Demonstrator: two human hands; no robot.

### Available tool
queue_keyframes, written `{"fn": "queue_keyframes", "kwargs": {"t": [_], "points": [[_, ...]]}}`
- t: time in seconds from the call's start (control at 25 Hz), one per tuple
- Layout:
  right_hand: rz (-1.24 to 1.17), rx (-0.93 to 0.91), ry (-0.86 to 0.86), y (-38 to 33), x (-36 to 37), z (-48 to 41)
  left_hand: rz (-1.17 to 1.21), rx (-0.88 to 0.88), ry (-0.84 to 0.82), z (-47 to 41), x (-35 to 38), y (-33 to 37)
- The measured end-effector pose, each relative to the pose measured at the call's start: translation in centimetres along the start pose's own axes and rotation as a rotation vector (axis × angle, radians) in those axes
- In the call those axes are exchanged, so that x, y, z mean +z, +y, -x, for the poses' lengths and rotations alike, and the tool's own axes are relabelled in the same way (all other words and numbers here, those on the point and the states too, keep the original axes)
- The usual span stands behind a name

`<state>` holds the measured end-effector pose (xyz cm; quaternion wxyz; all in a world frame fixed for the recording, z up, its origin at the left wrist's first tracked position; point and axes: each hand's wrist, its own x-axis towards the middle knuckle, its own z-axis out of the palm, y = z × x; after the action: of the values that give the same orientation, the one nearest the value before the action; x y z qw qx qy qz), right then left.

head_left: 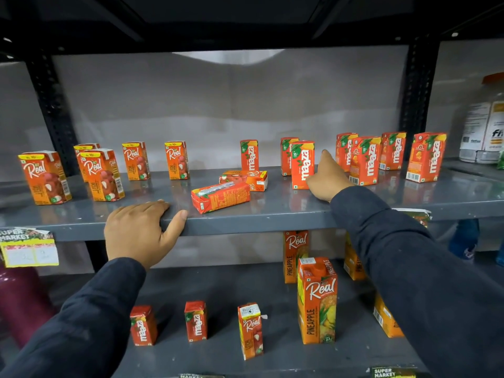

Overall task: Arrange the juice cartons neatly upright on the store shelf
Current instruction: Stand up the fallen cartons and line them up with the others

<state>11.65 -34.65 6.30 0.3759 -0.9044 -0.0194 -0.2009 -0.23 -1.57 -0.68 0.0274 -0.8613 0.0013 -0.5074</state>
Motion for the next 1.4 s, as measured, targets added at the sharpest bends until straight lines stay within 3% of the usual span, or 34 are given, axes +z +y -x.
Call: {"fn": "queue_keyframes", "kwargs": {"t": [0.12,0.24,0.32,0.44,0.48,0.56,0.72,0.84,0.96,1.2,1.4], "points": [[-0.114,-0.022,0.087,0.2,-0.1,0.2,0.005,-0.001,0.006,0.0,0.1,0.0],[-0.061,-0.076,0.095,0.3,0.2,0.4,0.019,0.003,-0.002,0.0,-0.1,-0.2],[-0.014,-0.171,0.206,0.0,0.1,0.8,0.027,-0.007,-0.02,0.0,-0.2,-0.4],[0.145,-0.617,0.54,-1.0,0.2,2.8,0.022,-0.015,-0.061,0.1,-0.3,-0.4],[0.157,-0.783,0.578,-1.4,0.6,3.6,0.024,-0.004,-0.072,0.0,-0.4,-0.5],[0.108,-0.935,0.411,-3.2,1.8,4.8,0.061,0.034,-0.133,-0.4,-0.8,-1.3],[0.027,-0.747,-0.184,-7.7,4.1,5.5,0.092,0.074,-0.339,-1.1,-1.4,-4.1],[0.062,-0.63,-0.372,-8.4,5.4,5.0,0.006,0.065,-0.134,0.2,-0.8,-3.3],[0.09,-0.621,-0.411,-7.9,6.2,4.7,0.005,0.01,-0.044,1.0,0.1,-2.7],[0.089,-0.657,-0.427,-7.8,6.2,4.8,0.008,-0.021,-0.037,1.1,0.4,-2.6],[-0.132,-0.593,-0.367,-7.5,5.8,4.7,0.024,-0.035,-0.026,1.1,0.1,-2.4]]}}
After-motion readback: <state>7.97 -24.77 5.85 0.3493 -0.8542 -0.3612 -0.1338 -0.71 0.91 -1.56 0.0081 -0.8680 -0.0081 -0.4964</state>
